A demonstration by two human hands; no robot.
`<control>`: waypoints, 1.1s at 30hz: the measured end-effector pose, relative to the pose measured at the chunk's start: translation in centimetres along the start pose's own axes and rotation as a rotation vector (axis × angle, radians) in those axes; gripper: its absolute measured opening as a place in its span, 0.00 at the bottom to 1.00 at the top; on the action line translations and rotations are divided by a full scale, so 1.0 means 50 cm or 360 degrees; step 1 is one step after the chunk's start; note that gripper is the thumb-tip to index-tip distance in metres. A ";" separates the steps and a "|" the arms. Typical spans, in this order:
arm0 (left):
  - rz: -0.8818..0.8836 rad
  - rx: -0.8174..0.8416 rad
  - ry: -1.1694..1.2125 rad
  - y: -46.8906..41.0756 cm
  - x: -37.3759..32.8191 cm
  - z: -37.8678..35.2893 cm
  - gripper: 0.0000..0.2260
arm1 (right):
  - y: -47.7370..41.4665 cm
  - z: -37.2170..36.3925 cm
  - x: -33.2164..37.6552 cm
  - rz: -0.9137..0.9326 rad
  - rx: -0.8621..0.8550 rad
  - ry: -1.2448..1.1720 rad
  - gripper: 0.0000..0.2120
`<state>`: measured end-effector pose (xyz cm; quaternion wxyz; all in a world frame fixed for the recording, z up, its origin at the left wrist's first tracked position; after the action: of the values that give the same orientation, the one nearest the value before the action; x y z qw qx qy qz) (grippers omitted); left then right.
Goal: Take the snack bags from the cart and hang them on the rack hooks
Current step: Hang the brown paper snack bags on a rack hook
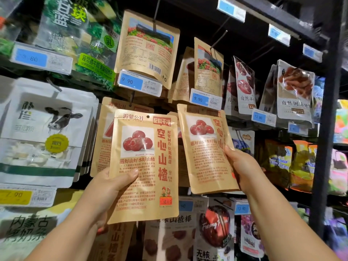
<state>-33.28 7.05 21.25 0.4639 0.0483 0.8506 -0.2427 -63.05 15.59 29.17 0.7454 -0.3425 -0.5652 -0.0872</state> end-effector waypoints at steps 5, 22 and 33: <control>0.0002 0.0038 0.0036 0.008 -0.010 0.009 0.17 | 0.000 0.001 0.000 -0.0008 -0.0010 0.0099 0.10; 0.0103 0.0213 0.0045 -0.011 -0.042 -0.034 0.21 | 0.010 0.012 0.001 -0.0008 -0.0069 0.0253 0.10; 0.0180 0.0300 -0.0005 -0.075 -0.017 -0.103 0.11 | 0.037 0.086 -0.036 -0.0068 -0.0212 0.0390 0.11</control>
<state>-37.91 6.26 25.63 0.4716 0.1392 0.8192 -0.2952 -66.07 19.10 27.32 0.7824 -0.3659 -0.4700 -0.1817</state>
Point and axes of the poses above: each hand's wrist, its own y-axis away from the middle knuckle, its own z-axis out of the back of the hand, x = y × z, the point moved 6 cm from there along -y, towards the middle knuckle, and after that the axes turned 13 degrees about y, right-handed, at the moved point
